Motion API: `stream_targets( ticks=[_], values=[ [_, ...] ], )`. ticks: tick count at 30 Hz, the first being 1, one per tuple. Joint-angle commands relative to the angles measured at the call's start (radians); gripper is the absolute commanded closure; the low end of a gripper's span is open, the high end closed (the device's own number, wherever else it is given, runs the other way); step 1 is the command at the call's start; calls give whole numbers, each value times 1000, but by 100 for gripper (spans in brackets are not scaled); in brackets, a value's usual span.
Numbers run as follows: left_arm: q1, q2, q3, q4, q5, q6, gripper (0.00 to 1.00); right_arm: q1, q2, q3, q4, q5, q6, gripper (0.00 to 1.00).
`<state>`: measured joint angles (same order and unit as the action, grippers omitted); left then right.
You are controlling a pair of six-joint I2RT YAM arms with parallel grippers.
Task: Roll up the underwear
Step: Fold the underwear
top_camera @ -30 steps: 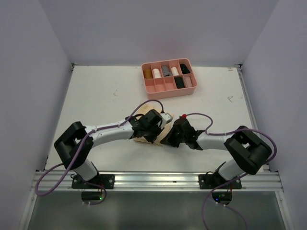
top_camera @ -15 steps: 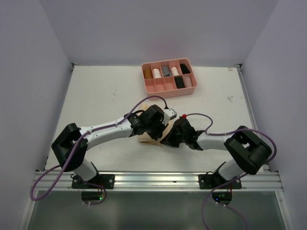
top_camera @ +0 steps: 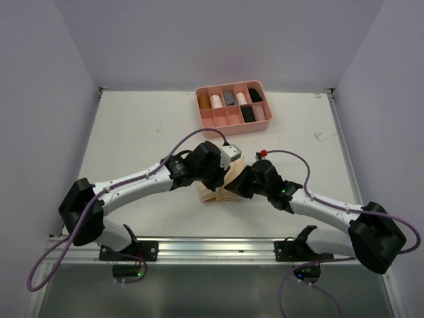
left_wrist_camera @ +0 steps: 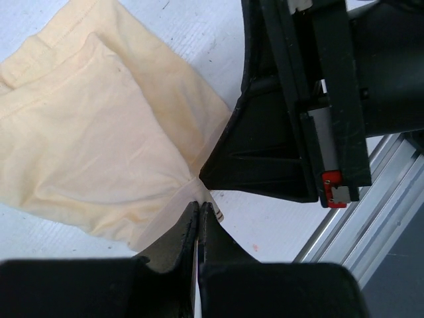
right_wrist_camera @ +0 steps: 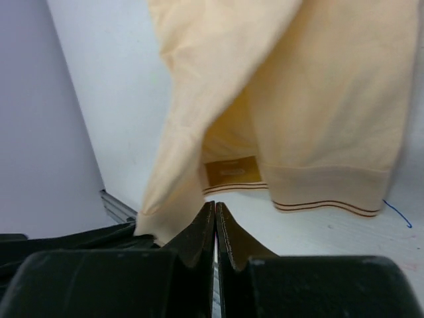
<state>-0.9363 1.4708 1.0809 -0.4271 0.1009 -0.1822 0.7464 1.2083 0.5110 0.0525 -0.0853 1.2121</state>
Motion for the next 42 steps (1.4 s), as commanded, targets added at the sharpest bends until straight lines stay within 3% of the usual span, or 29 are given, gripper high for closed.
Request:
stream_targets(
  ticks=[1,7,18,25,32,36,42],
  values=[
    [4,-4,13,11,13,-20,100,5,-20,-6,3,42,41,93],
    [13,-4,20,27,5,-30,100,27,115,-34,144,13,151,99],
    [44,-15,2,37,10,-48,100,117,296,-126,569,67,342,100],
    [50,-18,10,37,11,-62,100,151,323,-137,638,125,377,99],
    [51,-20,28,44,25,-82,100,153,503,-155,762,114,383,100],
    [51,2,54,54,52,-91,100,175,687,-140,900,93,405,100],
    [51,49,103,83,95,-114,100,202,775,-141,1012,90,461,100]
  ],
)
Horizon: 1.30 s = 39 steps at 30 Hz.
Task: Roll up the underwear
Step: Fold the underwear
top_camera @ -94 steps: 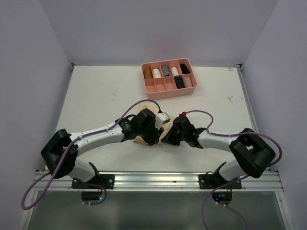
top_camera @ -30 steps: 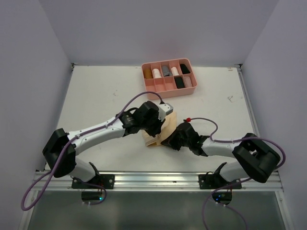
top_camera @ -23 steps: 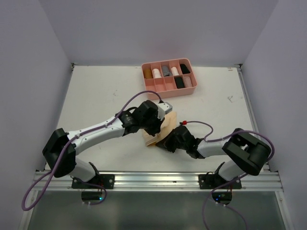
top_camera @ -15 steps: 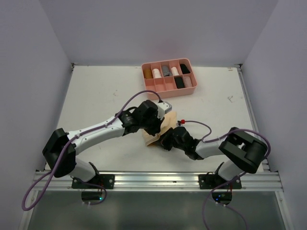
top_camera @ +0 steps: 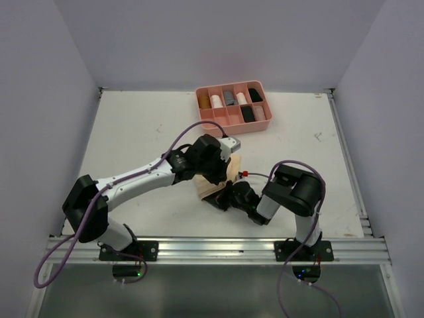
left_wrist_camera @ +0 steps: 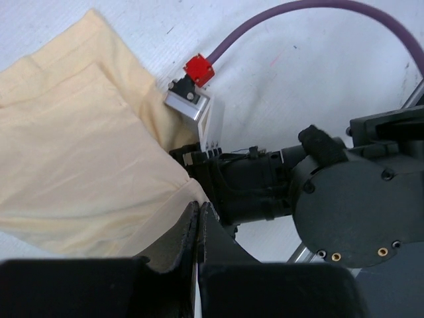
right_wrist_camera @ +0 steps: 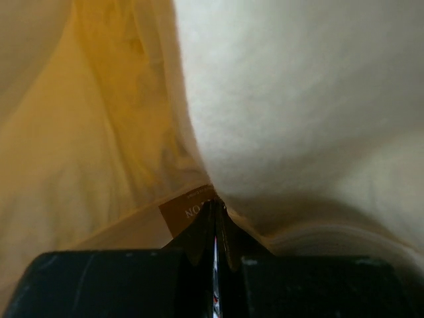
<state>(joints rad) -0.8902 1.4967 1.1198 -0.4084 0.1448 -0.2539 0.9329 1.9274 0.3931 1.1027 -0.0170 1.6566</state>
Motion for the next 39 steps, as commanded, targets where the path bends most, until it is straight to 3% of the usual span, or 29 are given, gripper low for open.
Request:
stream_targets(
  ticks=[1,10,15,19,20,23,32,39],
  values=[
    [5,33,69,68,56,-50,100,17,56,-25,-34,25,17,100],
    [7,120,26,125,96,-71,100,17,-66,-45,-33,55,-9,99],
    [14,131,-2,146,108,-67,100,17,-307,-21,-317,83,-84,95],
    [25,135,-12,163,113,-77,100,14,-519,84,-740,112,-201,94],
    [30,138,-15,163,111,-81,100,15,-553,111,-935,126,-225,94],
    [34,139,-18,172,114,-84,100,15,-683,147,-1148,164,-267,94],
    [42,158,-12,177,110,-84,100,-3,-1017,59,-1404,296,-277,94],
    [43,172,8,180,124,-90,100,-112,-1116,-3,-1457,350,-336,94]
  ],
)
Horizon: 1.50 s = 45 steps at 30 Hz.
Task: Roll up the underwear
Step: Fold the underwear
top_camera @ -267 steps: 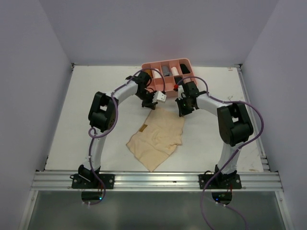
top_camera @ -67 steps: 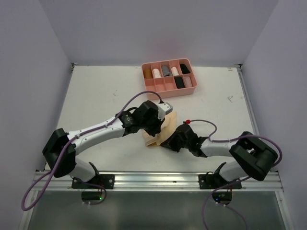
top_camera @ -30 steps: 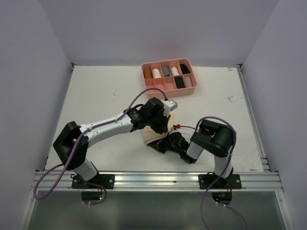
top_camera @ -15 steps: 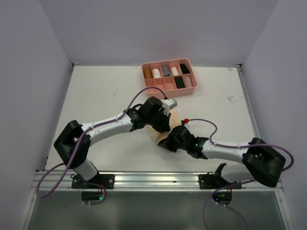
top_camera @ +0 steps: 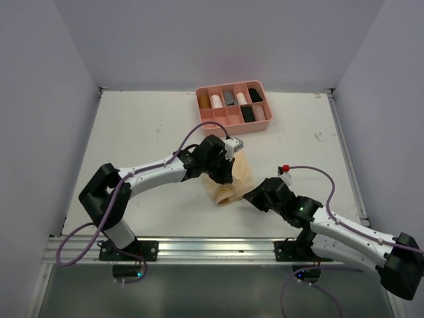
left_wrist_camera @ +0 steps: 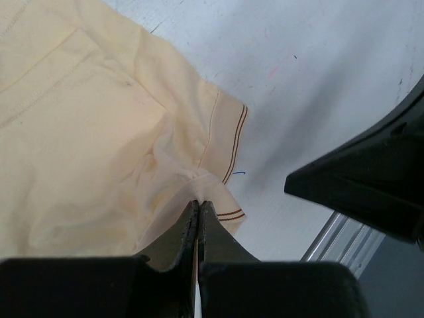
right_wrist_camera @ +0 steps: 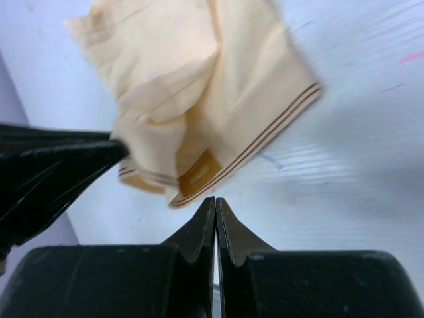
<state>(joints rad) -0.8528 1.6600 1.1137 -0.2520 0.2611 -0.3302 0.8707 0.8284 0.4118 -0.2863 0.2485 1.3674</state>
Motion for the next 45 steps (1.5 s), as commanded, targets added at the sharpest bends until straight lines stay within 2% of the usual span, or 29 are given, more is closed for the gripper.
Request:
stream_targets(
  ticks=[1,8,14,19,24,40,45],
  values=[
    [6,15,18,23,9,-15,100,-100,-17,-19,-65,68,-65,94],
    [6,49,44,23,1,-26,100,-289,72,19,16,-29,-206,95],
    [6,64,75,25,-17,-35,100,-308,306,33,176,-118,-255,99],
    [6,78,89,40,-13,-38,100,-306,420,28,282,-182,-251,100],
    [1,99,95,56,7,-43,100,-306,423,-4,328,-204,-228,100],
    [-29,142,123,177,7,-78,100,-305,400,-44,322,-219,-217,100],
    [-40,193,150,203,4,-78,95,-305,410,-48,337,-224,-211,100]
  ],
)
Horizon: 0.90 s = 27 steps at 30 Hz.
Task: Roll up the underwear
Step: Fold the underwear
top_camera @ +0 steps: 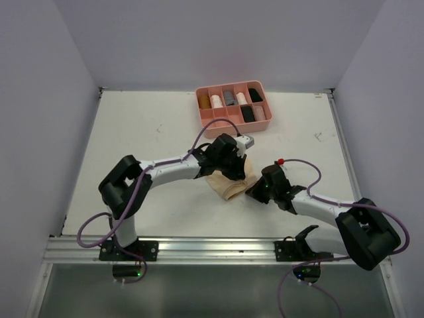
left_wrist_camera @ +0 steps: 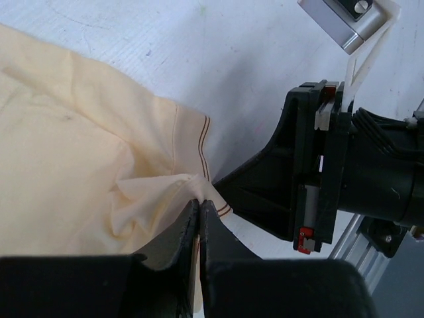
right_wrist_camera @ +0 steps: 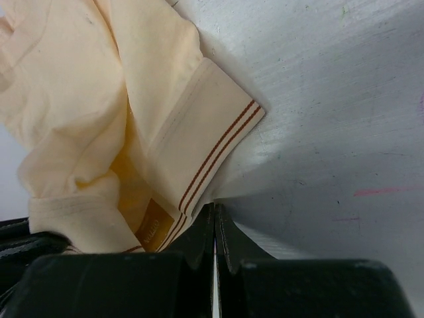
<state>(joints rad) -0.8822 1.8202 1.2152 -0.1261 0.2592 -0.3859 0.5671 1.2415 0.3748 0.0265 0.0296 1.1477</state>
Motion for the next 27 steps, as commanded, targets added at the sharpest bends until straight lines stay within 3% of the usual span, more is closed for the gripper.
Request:
stream_targets(
  ticks=[1,9,15,16,20,24,27],
  values=[
    [-11,43,55,82,2,-22,94,-3,-1,-13,27,-7,10,100],
    [-11,215,136,85,-54,-30,81,-3,-69,-14,0,-17,12,100],
    [-3,246,153,71,-14,7,50,-3,-316,42,-250,18,-49,98],
    [3,231,152,59,-11,15,34,-3,-347,68,-288,38,-68,98],
    [17,46,66,39,47,96,2,-6,-444,150,-486,107,-132,94],
    [35,-155,-23,-7,101,209,0,-12,-412,216,-504,153,-195,94],
    [60,-281,-78,-41,139,255,0,-29,-294,274,-444,151,-264,94]
  ],
)
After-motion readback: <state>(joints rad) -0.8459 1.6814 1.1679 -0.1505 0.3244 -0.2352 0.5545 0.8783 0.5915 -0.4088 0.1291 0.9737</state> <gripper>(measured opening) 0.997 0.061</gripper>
